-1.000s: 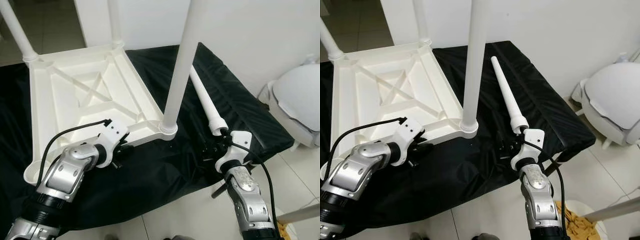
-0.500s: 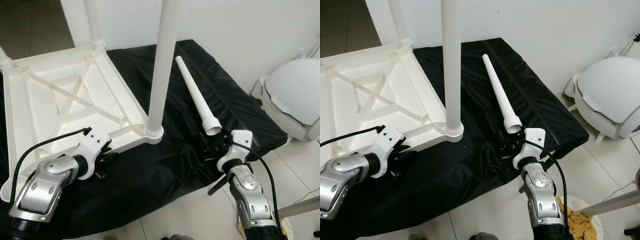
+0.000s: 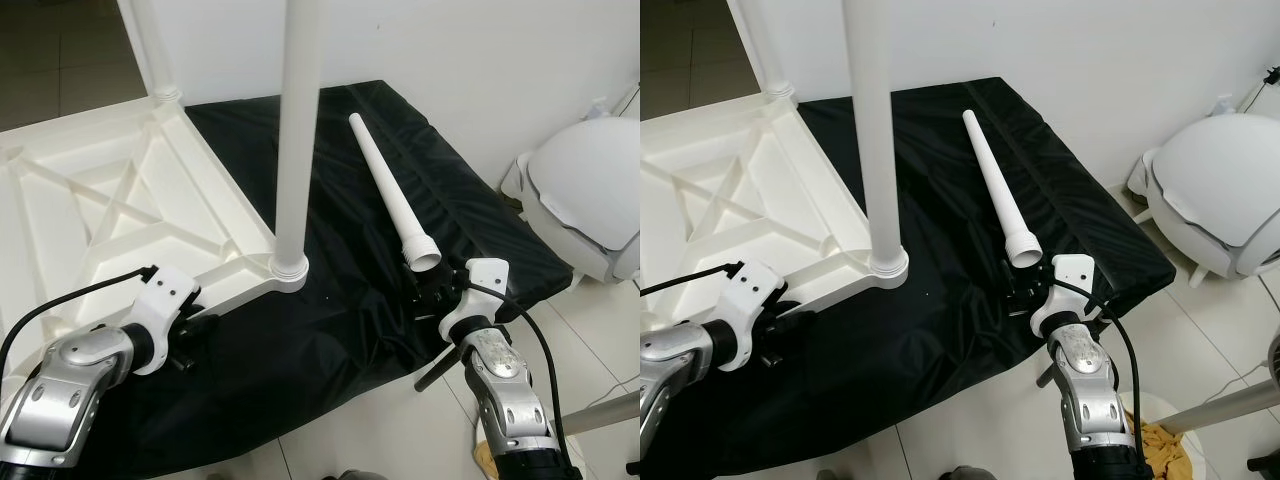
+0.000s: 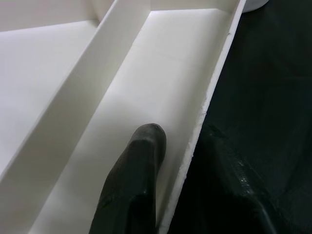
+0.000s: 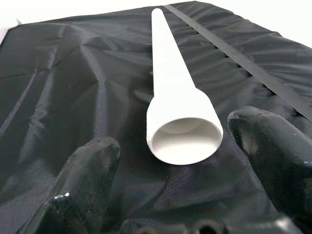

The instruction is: Building children table

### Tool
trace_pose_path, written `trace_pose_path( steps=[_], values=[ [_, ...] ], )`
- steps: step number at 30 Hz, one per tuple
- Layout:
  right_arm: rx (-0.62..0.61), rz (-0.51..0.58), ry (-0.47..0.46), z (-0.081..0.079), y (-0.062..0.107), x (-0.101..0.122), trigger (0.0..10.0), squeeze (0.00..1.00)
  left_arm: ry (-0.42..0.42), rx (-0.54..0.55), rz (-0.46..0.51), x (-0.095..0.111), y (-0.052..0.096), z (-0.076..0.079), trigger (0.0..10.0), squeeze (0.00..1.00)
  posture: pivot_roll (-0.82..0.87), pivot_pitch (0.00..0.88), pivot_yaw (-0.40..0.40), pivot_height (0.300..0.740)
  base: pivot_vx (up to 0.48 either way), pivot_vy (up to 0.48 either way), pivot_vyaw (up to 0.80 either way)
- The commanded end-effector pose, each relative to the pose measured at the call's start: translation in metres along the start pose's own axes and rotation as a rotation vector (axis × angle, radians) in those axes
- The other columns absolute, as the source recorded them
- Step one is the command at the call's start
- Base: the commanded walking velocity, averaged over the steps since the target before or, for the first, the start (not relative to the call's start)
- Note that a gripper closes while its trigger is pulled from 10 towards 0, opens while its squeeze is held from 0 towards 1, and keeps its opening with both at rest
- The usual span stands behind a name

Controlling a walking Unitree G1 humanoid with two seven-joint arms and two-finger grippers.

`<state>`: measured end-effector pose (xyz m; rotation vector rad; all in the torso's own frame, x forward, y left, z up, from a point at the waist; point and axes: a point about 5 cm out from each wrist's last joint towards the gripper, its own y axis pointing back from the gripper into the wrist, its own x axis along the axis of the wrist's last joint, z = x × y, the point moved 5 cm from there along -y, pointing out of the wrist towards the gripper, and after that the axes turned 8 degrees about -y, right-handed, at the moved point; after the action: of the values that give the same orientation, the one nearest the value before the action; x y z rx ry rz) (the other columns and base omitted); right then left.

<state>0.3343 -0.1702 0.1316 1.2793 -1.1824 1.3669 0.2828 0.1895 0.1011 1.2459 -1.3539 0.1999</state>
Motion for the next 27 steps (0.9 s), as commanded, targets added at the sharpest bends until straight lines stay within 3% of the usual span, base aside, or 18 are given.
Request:
trace_pose_path(
  steps=[1,12,27],
  values=[
    [0.008,-0.004,0.01,0.001,0.0,-0.001,10.0,0.0,0.096,0.124,-0.259,-0.066,0.013,-0.016,10.0,0.0,-0.02,0.108,-0.049,0.74,0.0,0.0,0.0],
    [0.01,-0.003,0.027,0.005,-0.001,0.0,10.0,0.0,0.135,0.162,-0.286,-0.077,0.022,-0.02,10.0,0.0,-0.03,0.111,-0.054,0.74,0.0,0.0,0.0],
    [0.021,0.007,0.04,0.004,-0.004,0.002,10.0,0.0,0.182,0.212,-0.382,-0.112,0.04,-0.028,10.0,0.0,-0.02,0.101,-0.058,0.74,0.0,0.0,0.0]
  ],
)
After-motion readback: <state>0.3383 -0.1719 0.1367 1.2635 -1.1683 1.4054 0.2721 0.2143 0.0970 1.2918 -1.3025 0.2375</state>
